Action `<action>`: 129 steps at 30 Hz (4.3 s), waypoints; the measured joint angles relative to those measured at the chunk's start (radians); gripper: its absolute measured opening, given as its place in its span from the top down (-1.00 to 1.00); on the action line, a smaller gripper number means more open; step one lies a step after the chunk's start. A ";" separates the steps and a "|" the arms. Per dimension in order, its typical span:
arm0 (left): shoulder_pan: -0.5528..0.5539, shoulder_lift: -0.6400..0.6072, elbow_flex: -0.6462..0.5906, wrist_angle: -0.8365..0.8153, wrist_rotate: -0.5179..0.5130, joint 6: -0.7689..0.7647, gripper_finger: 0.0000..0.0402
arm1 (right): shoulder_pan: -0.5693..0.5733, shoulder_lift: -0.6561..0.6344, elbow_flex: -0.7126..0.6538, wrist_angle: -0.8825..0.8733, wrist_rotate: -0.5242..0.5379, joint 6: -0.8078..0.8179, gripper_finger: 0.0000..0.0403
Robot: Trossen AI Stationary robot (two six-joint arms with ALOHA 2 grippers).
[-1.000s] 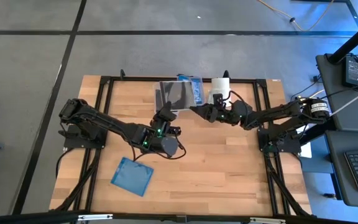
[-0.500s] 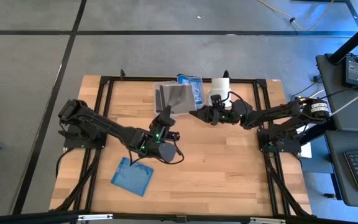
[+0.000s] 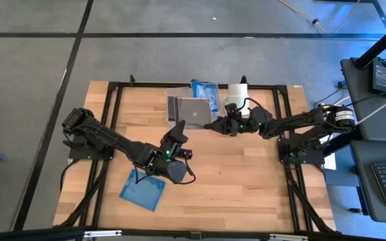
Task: Pick & place jewel cases by type
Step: Put the black CD Case into the left transparent bin
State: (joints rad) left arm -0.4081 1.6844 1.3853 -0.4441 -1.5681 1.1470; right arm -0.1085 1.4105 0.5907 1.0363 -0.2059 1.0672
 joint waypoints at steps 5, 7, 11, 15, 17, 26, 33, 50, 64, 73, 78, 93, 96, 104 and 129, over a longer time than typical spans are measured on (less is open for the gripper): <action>-0.009 0.000 0.000 0.000 0.001 0.001 0.83 | 0.000 0.000 0.000 0.000 -0.014 -0.001 0.46; -0.010 0.000 0.000 0.000 0.001 0.001 0.82 | 0.000 0.000 0.000 0.000 -0.018 -0.001 0.48; -0.004 0.000 0.000 0.000 0.000 0.001 0.80 | 0.000 0.000 0.000 0.001 -0.032 0.001 0.59; -0.003 0.000 0.000 -0.001 -0.001 0.004 0.79 | 0.000 0.000 0.000 0.007 -0.034 0.005 0.72; -0.004 0.000 0.000 -0.001 -0.003 0.004 0.79 | 0.000 0.000 0.000 0.009 -0.034 0.007 0.75; -0.003 0.000 0.000 -0.002 0.013 -0.019 0.79 | 0.000 0.000 0.000 0.013 -0.041 0.006 0.76; -0.004 0.000 0.000 -0.002 0.029 -0.022 0.66 | 0.000 0.000 0.000 0.013 -0.044 -0.001 0.76; -0.032 0.000 0.001 -0.001 0.163 -0.069 0.14 | 0.001 0.001 0.000 0.055 -0.043 -0.017 0.81; -0.117 -0.165 0.000 -0.252 0.599 -0.723 0.16 | -0.020 0.000 0.002 0.067 -0.040 -0.114 0.80; -0.066 -0.304 0.000 -0.421 0.762 -1.312 0.16 | -0.020 0.000 0.001 0.016 -0.135 -0.281 0.80; -0.040 -0.318 0.000 -0.421 0.838 -1.476 0.16 | -0.020 0.000 0.001 -0.081 -0.189 -0.395 0.80; 0.004 -0.318 0.000 -0.574 1.057 -2.014 0.16 | -0.021 0.000 0.000 -0.269 -0.272 -0.664 0.79; 0.015 -0.318 0.000 -0.541 1.075 -2.019 0.16 | -0.021 0.000 0.000 -0.274 -0.293 -0.695 0.79; 0.047 -0.318 0.000 -0.397 1.163 -1.954 0.16 | -0.020 0.000 0.000 -0.292 -0.348 -0.734 0.79; 0.129 -0.303 -0.001 -0.378 1.310 -1.816 0.55 | -0.019 0.000 0.000 -0.330 -0.374 -0.758 0.79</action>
State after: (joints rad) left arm -0.2787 1.3819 1.3842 -0.8224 -0.2581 -0.6693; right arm -0.1280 1.4105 0.5907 0.7068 -0.5797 0.3096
